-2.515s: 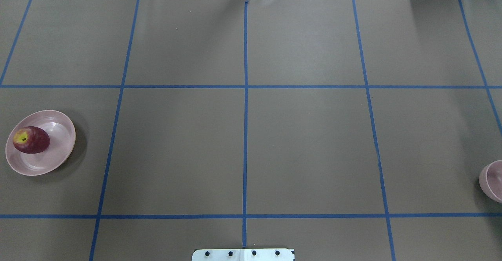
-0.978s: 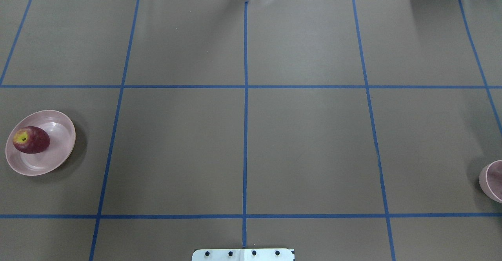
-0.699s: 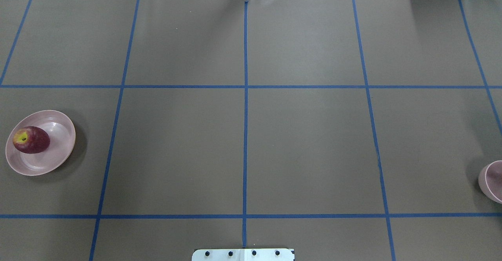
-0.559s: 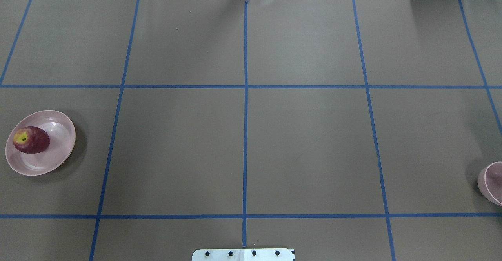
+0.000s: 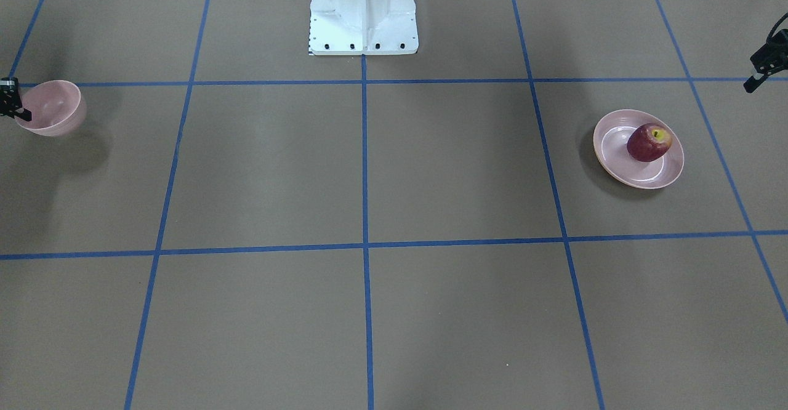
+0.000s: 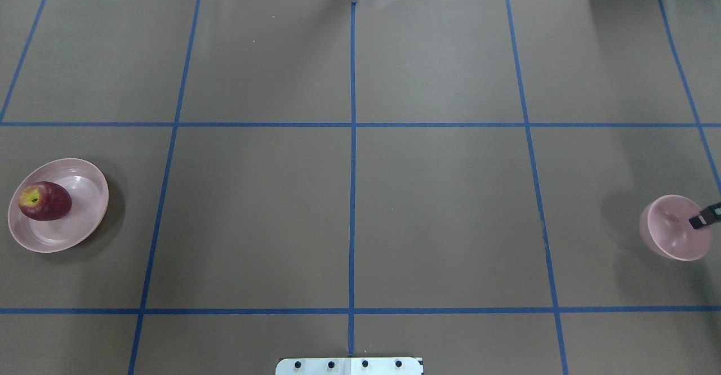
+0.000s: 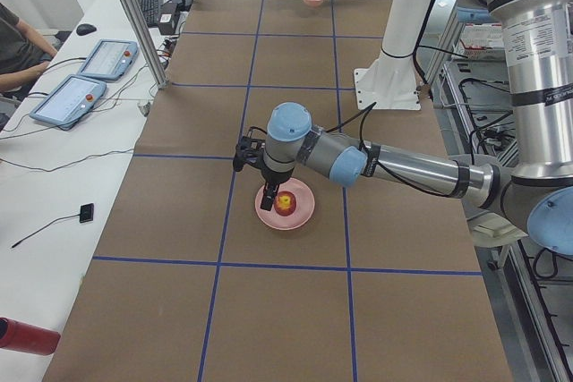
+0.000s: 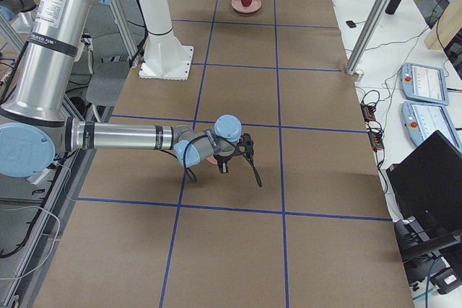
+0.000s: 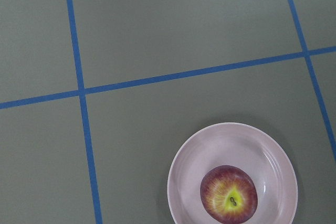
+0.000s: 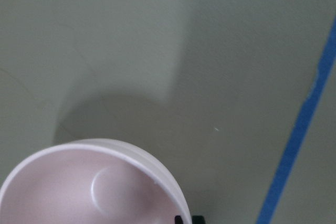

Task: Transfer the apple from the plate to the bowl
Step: 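Lower the right gripper onto the pink bowl rim and grasp it, then slide the pink bowl with the right gripper toward the table center, then release the bowl with the right gripper while the left gripper grasps the apple, then carry the red apple toward the bowl with the left gripper while the right arm withdraws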

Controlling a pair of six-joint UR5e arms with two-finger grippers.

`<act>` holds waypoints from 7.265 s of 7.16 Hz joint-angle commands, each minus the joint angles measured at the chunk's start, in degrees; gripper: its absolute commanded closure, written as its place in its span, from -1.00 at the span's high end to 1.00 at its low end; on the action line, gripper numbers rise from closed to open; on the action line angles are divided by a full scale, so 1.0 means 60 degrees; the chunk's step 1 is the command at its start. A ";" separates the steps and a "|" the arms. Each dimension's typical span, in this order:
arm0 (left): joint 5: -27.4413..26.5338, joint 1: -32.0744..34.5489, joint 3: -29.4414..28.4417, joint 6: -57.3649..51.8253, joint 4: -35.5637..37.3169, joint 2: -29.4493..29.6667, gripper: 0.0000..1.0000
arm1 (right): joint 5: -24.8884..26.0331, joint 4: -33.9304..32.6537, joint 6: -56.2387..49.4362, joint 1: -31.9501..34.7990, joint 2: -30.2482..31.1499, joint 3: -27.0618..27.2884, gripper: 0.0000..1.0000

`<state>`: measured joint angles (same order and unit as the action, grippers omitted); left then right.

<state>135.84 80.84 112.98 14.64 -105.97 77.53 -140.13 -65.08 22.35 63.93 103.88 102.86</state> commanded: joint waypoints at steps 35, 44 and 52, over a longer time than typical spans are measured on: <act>-0.1897 -0.4333 -0.1897 0.3228 -0.2084 0.0598 0.96 | 0.2422 -0.1180 0.7848 -0.2950 -0.7455 -0.2349 1.00; -0.0982 -0.4075 -0.1012 0.4005 -0.2356 0.0642 -1.00 | 0.2393 -0.1180 0.7833 -0.2716 -0.7221 -0.2174 1.00; -0.3843 -0.6792 -0.4546 0.9001 0.3584 1.1145 -1.00 | 0.1177 -0.1195 0.1242 0.1005 -0.1918 -0.0108 1.00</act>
<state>115.53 42.26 97.24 67.16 -84.80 133.82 -132.73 -72.23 32.17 68.75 90.65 101.89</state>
